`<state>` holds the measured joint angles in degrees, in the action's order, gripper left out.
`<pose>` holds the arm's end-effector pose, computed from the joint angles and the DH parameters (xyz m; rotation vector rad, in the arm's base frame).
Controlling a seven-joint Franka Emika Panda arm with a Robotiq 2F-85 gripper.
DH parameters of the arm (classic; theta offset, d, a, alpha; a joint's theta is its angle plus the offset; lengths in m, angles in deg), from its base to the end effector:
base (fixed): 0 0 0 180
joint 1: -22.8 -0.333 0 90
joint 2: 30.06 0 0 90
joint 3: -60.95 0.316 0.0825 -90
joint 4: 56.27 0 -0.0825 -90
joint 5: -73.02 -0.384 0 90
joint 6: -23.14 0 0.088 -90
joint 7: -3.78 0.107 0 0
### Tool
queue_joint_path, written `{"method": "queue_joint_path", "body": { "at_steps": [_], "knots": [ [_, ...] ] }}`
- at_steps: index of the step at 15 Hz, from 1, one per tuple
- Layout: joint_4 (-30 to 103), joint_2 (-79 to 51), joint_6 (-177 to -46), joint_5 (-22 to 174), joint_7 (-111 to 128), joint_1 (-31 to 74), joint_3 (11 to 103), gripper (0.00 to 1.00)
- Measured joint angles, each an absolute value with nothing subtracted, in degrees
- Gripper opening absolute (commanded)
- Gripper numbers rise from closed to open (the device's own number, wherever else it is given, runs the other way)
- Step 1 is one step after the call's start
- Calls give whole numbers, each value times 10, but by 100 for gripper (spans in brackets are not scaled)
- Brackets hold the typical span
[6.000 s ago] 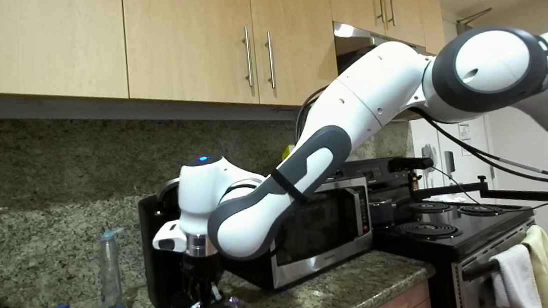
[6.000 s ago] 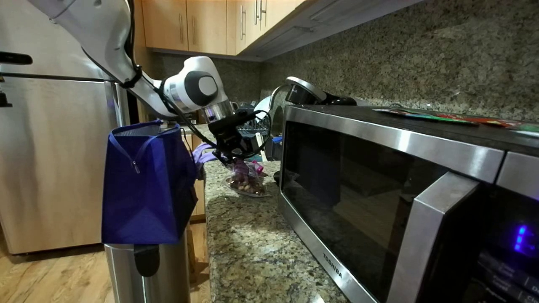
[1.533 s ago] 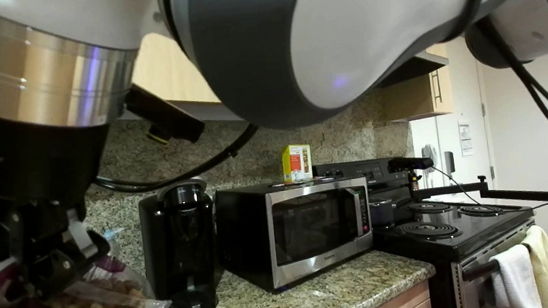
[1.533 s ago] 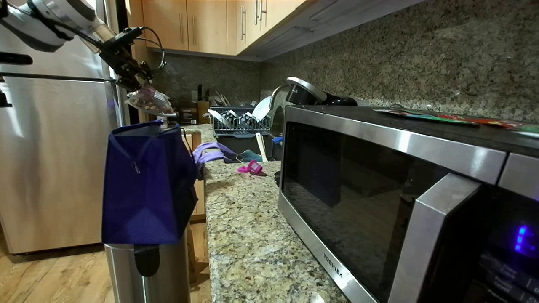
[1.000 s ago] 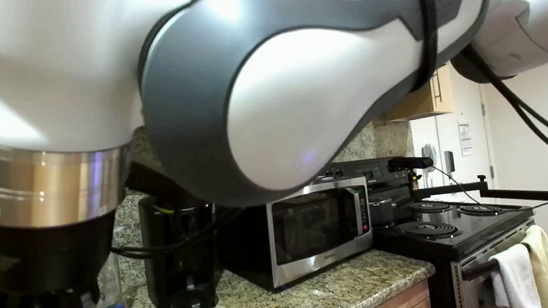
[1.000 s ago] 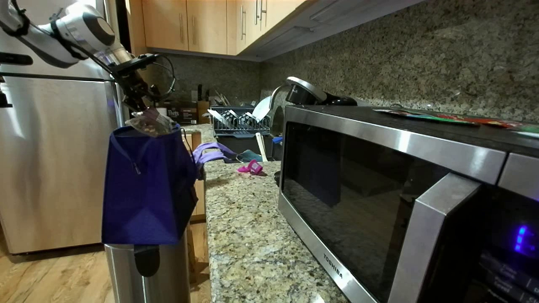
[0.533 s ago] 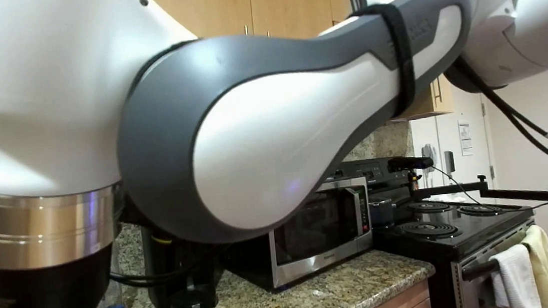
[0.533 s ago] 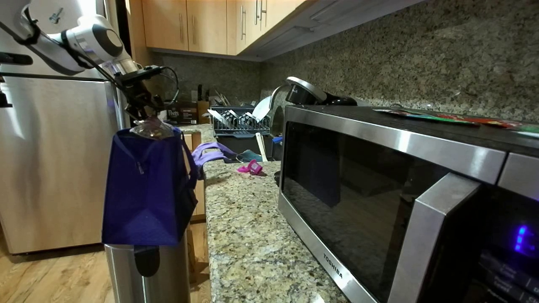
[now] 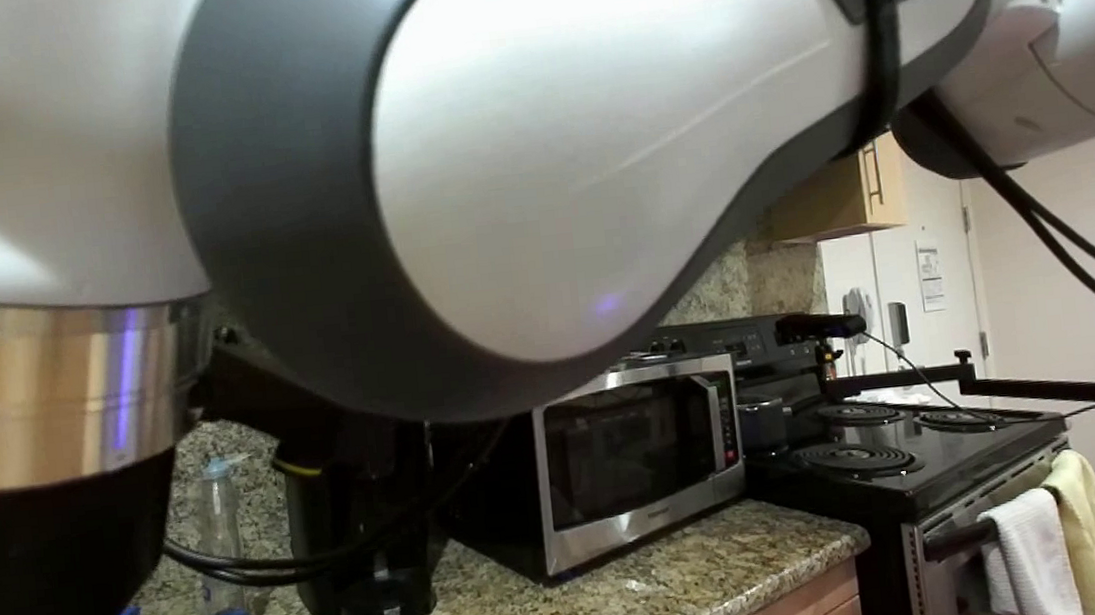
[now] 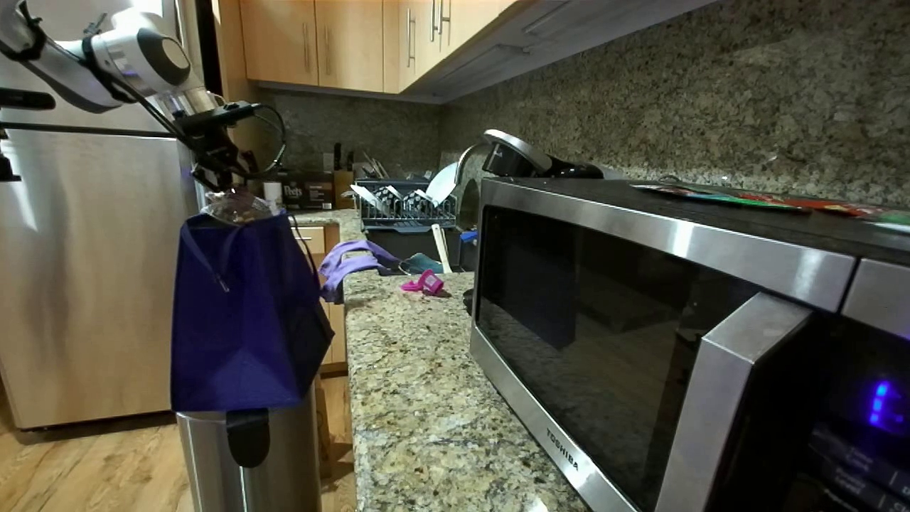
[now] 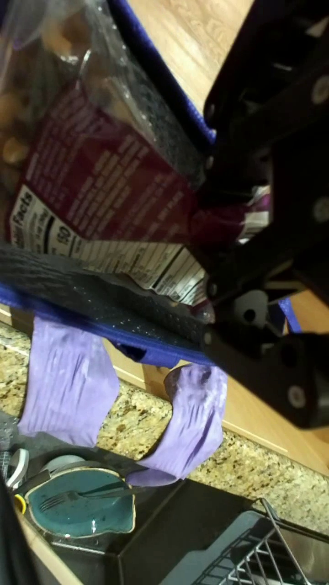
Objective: Put the packet on the counter in the bag
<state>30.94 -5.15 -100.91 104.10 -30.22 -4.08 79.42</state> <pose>0.5326 0.4601 0.4457 1.9489 1.9964 0.3764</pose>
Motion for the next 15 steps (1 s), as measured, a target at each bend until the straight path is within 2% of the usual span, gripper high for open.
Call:
{"method": "queue_joint_path", "body": {
  "at_steps": [7,9,10,15],
  "knots": [
    [324,-72,-1009,981,-280,-26,795,9],
    [333,-71,-1011,943,-316,-13,801,34],
    [336,-69,-1011,923,-337,-5,803,36],
    [337,-37,-1011,863,-421,17,810,66]
  ]
}}
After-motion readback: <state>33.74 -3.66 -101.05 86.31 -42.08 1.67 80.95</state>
